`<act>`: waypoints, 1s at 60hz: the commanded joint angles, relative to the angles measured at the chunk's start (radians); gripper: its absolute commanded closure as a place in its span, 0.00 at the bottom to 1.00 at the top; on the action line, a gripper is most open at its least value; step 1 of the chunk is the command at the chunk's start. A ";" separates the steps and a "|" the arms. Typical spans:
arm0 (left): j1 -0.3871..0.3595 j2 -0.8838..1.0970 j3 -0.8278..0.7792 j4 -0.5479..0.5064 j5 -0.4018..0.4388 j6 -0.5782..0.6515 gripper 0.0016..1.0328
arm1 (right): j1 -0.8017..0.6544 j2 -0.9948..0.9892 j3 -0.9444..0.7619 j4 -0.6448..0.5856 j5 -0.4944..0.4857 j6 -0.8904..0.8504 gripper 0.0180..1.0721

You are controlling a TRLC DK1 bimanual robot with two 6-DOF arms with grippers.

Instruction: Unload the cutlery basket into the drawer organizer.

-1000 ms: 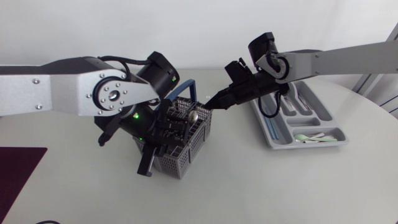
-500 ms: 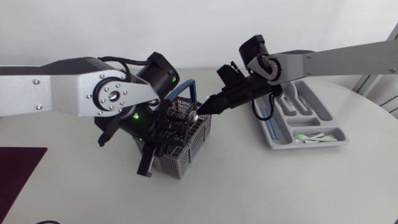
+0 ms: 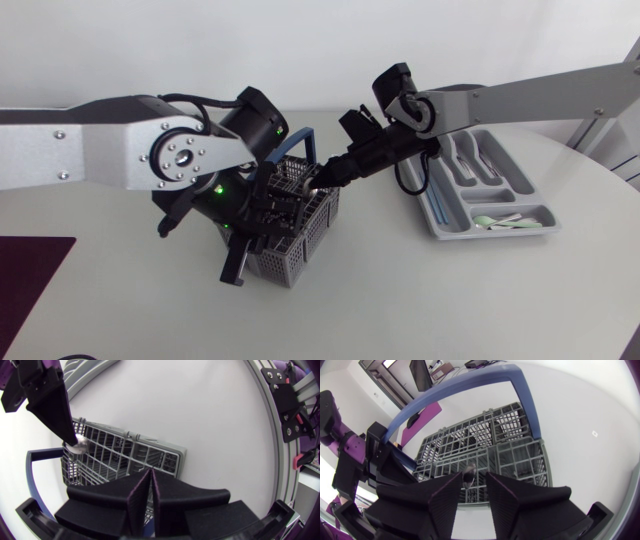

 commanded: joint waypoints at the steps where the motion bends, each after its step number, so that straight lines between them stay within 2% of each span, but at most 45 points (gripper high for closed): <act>1: 0.008 -0.002 -0.031 -0.006 0.005 0.002 0.83 | 0.012 0.023 0.024 -0.011 -0.014 0.030 0.64; 11: 0.008 -0.002 -0.033 -0.006 0.005 0.002 0.83 | 0.028 0.029 0.027 -0.011 -0.017 0.033 0.66; 20: 0.008 -0.004 -0.033 -0.006 0.005 0.002 0.83 | 0.028 0.041 0.033 -0.011 -0.031 0.041 0.80; 25: 0.007 -0.004 -0.033 -0.006 0.005 0.002 0.83 | 0.028 0.057 0.036 -0.011 -0.052 0.045 0.95; 60: 0.003 0.004 -0.028 0.002 0.005 -0.004 0.83 | 0.003 -0.080 -0.033 -0.011 -0.083 0.047 0.95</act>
